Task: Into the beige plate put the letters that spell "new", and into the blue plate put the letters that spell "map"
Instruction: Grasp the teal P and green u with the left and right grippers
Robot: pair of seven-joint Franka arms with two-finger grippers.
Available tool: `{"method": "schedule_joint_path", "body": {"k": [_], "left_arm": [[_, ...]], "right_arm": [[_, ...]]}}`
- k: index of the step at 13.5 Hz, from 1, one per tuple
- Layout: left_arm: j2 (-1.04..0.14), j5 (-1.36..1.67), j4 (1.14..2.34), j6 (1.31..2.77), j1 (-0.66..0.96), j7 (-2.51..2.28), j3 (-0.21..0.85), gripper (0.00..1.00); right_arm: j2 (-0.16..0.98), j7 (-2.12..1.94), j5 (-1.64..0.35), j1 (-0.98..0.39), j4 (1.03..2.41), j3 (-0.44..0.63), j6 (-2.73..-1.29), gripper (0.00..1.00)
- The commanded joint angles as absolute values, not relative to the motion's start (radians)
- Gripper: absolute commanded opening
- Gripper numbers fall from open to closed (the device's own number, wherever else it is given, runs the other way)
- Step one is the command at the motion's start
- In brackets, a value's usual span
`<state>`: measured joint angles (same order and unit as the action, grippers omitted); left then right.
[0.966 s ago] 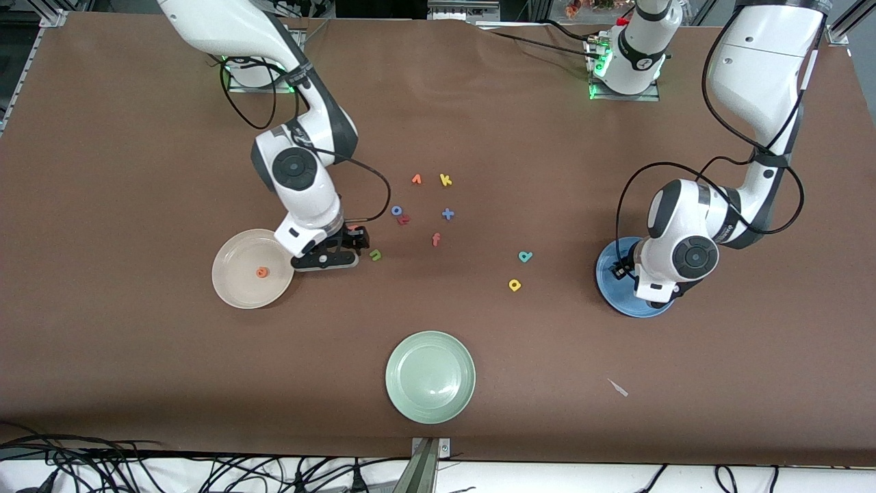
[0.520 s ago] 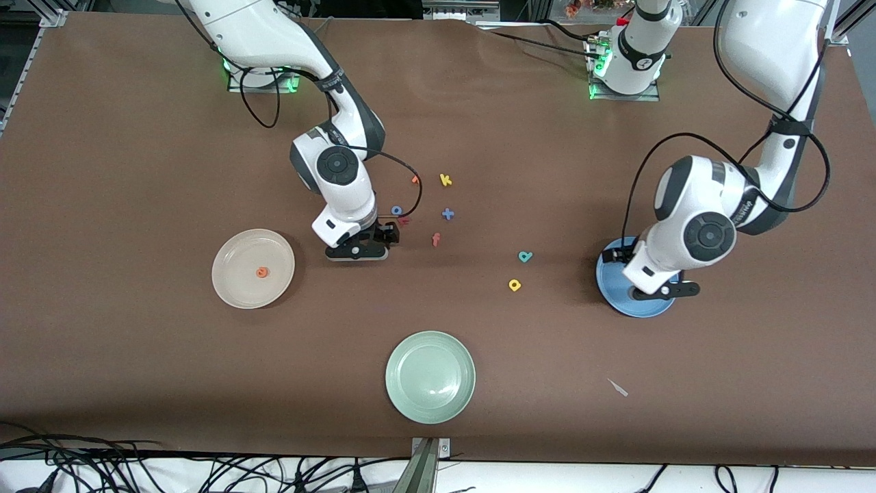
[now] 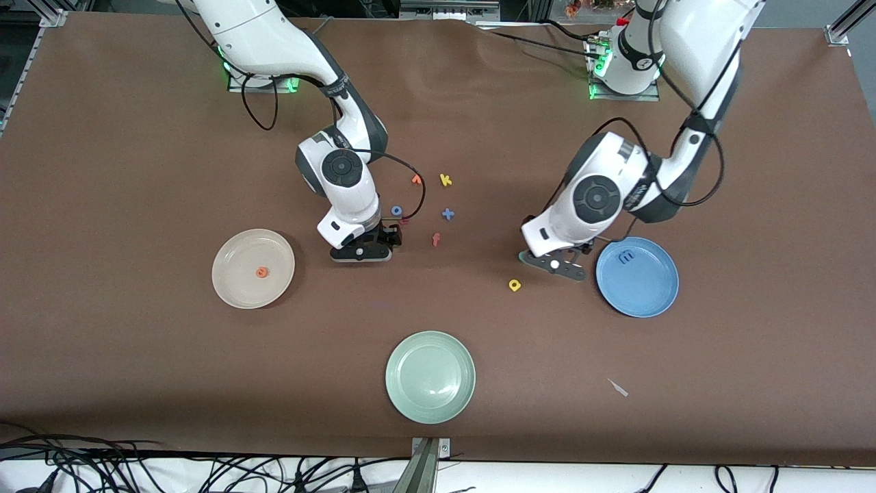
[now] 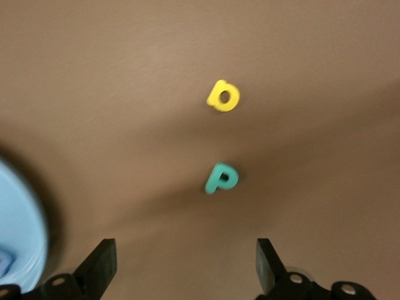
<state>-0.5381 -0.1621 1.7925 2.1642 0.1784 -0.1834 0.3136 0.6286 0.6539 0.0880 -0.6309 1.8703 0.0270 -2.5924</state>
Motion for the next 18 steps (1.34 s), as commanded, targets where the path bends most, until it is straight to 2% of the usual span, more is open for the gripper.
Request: {"method": "schedule_joint_path", "body": {"k": [1, 5, 8, 9, 10, 12, 13, 14, 16, 18], "left_arm": [[-0.623, -0.277, 1.781, 2.239, 0.183, -0.130, 0.311, 0.98], [-0.687, -0.287, 1.781, 2.357, 0.206, -0.123, 0.310, 0.94], [-0.687, -0.287, 1.792, 2.362, 0.219, -0.123, 0.310, 0.91], [-0.689, -0.287, 1.793, 2.362, 0.221, -0.123, 0.310, 0.84], [-0.689, -0.287, 1.793, 2.362, 0.221, -0.123, 0.310, 0.64], [-0.689, -0.287, 1.793, 2.362, 0.221, -0.126, 0.310, 0.19], [-0.687, -0.287, 1.793, 2.361, 0.221, -0.127, 0.310, 0.07], [-0.687, -0.287, 1.792, 2.356, 0.221, -0.127, 0.310, 0.00], [-0.670, -0.287, 1.789, 2.339, 0.213, -0.127, 0.308, 0.00], [-0.640, -0.285, 1.781, 2.280, 0.204, -0.126, 0.305, 0.01]], "right_arm": [[0.652, 0.667, 0.094, -0.643, 1.877, 0.035, -2.641, 0.81], [0.655, 0.666, 0.097, -0.643, 1.884, 0.035, -2.655, 0.69], [0.655, 0.663, 0.101, -0.643, 1.882, 0.035, -2.654, 0.58], [0.655, 0.663, 0.101, -0.643, 1.882, 0.035, -2.654, 0.56], [0.655, 0.664, 0.103, -0.643, 1.882, 0.035, -2.655, 0.54], [0.655, 0.663, 0.104, -0.643, 1.882, 0.035, -2.655, 0.41], [0.655, 0.660, 0.104, -0.643, 1.884, 0.037, -2.655, 0.33], [0.655, 0.660, 0.107, -0.643, 1.884, 0.037, -2.654, 0.29], [0.655, 0.657, 0.107, -0.641, 1.884, 0.037, -2.654, 0.21], [0.653, 0.650, 0.107, -0.640, 1.882, 0.038, -2.652, 0.19]]}}
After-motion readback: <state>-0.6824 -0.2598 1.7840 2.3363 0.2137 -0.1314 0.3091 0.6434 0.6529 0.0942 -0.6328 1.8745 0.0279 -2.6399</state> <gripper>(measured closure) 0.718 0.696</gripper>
